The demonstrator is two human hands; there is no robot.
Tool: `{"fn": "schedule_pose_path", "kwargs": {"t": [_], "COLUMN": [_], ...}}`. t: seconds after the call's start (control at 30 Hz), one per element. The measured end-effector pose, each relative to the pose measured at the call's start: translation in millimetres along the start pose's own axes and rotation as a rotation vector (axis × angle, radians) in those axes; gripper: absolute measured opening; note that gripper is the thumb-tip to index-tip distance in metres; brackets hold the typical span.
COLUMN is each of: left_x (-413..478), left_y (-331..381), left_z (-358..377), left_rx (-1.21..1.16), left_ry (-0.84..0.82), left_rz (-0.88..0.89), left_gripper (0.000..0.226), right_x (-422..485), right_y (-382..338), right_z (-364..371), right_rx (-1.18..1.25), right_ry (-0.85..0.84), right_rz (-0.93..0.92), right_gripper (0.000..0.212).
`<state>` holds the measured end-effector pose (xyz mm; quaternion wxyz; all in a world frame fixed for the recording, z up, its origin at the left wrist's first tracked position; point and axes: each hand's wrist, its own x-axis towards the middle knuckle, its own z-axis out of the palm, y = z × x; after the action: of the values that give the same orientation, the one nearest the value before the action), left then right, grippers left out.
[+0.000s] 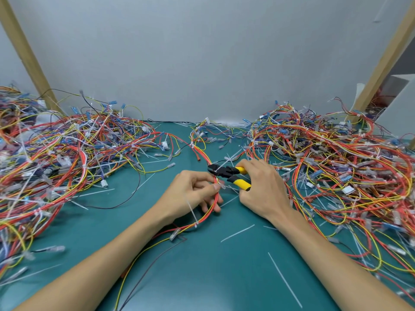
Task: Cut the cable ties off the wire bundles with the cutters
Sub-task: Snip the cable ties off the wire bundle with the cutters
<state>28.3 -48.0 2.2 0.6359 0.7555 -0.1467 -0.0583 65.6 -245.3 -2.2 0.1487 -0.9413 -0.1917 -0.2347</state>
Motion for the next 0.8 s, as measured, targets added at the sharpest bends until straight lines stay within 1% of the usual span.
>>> {"fn": "schedule_pose_path", "kwargs": {"t": [0.17, 0.3, 0.43, 0.8], "left_x": [0.0, 1.1, 1.4, 2.5], "left_y": [-1.8, -2.0, -2.3, -3.5], "left_z": [1.0, 0.8, 0.0, -1.3], "left_rx": [-0.009, -0.023, -0.035, -0.006], "left_ry": [0.032, 0.046, 0.044, 0.022], "left_rz": [-0.004, -0.006, -0.014, -0.005], "left_gripper": [0.011, 0.011, 0.016, 0.017], "right_x": [-0.1, 0.4, 0.3, 0.3], "right_y": [-0.7, -0.8, -0.4, 0.4], "right_z": [-1.2, -1.7, -1.0, -1.0], "right_rx": [-0.009, -0.023, -0.037, -0.034], "right_ry": [0.006, 0.0, 0.007, -0.003], "right_rz": [0.002, 0.001, -0.004, -0.008], "right_gripper": [0.041, 0.042, 0.037, 0.021]}}
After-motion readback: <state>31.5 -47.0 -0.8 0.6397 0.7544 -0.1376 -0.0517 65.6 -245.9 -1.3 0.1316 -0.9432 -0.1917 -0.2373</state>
